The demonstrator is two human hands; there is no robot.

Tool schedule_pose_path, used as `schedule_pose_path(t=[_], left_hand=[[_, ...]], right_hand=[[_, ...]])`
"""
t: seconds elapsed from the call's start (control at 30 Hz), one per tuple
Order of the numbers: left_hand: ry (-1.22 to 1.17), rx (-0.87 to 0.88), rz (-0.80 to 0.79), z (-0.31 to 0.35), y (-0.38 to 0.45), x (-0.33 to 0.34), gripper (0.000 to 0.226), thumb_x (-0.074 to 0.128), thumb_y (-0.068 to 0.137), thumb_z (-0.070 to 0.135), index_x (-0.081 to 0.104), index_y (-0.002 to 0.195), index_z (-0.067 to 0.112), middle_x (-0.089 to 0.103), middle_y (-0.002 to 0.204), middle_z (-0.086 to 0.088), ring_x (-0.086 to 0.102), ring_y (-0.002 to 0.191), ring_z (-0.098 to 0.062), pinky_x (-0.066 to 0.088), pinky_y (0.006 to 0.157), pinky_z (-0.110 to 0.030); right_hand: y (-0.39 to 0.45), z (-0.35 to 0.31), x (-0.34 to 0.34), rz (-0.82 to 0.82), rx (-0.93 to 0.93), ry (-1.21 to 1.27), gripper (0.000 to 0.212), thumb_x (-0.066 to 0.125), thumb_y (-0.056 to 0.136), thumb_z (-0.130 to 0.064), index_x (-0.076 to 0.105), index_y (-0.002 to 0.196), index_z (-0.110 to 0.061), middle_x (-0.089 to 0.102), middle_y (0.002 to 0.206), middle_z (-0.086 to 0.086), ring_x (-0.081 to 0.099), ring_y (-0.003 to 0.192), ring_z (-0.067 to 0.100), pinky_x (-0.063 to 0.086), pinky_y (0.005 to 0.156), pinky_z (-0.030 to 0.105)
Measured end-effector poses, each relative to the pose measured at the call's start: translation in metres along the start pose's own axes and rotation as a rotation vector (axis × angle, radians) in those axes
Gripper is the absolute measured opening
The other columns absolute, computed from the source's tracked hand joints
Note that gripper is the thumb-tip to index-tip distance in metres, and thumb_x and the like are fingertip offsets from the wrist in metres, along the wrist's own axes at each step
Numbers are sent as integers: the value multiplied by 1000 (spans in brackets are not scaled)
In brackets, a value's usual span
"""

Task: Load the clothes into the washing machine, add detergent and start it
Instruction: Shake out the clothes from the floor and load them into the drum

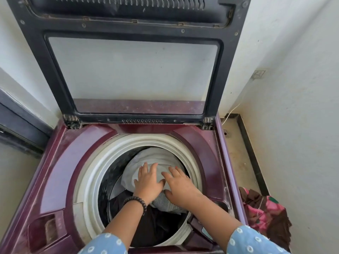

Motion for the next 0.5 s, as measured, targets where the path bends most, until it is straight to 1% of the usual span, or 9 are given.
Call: schedule_pose_path(t=[0.03, 0.1, 0.2, 0.27, 0.37, 0.5], left_hand=[[45, 29, 3, 7, -7, -2, 66, 53, 96, 37, 19, 152, 27, 2, 163, -11, -2, 151, -27, 16, 118, -54], [64, 85, 42, 21, -25, -10, 65, 52, 97, 35, 18, 152, 29, 1, 163, -8, -5, 151, -25, 14, 119, -53], [5, 155, 113, 32, -53, -19, 66, 55, 96, 32, 19, 151, 30, 3, 163, -6, -7, 151, -23, 14, 120, -54], [-12, 194, 129, 41, -71, -19, 66, 55, 96, 33, 18, 151, 32, 1, 163, -3, -10, 151, -21, 13, 120, -53], [1, 263, 120, 65, -93, -14, 66, 52, 98, 35, 14, 151, 35, -5, 163, 2, -15, 149, -17, 10, 121, -51], [95, 376, 137, 106, -114, -7, 61, 44, 101, 38, 10, 151, 37, -10, 162, 5, -18, 149, -16, 5, 122, -46]], right_hand=[[-3, -5, -6, 45, -23, -28, 63, 49, 95, -22, 22, 152, -13, 17, 159, 17, 8, 149, 35, 19, 119, 48], [-10, -14, -17, 146, -64, -37, 64, 48, 93, -18, 22, 152, -12, 20, 158, 17, 11, 149, 35, 19, 120, 46], [-35, -21, -31, 273, -109, 11, 64, 47, 92, -17, 23, 151, -13, 23, 157, 17, 10, 149, 35, 19, 120, 48], [-56, -19, -36, 342, -126, 39, 65, 46, 90, -17, 24, 151, -16, 25, 157, 15, 8, 150, 34, 18, 120, 49], [-90, -3, -47, 458, -105, 49, 65, 47, 85, -18, 30, 147, -18, 31, 155, 12, 10, 150, 34, 21, 118, 52], [-125, 29, -66, 576, -34, 16, 62, 49, 86, -25, 35, 145, -21, 34, 154, 8, 10, 150, 33, 22, 117, 53]])
Point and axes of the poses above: each hand's wrist, its own y-axis towards the middle knuckle, its own x-axis out of the palm, z = x × y, the point moved 10 cm from there along y, towards the middle knuckle
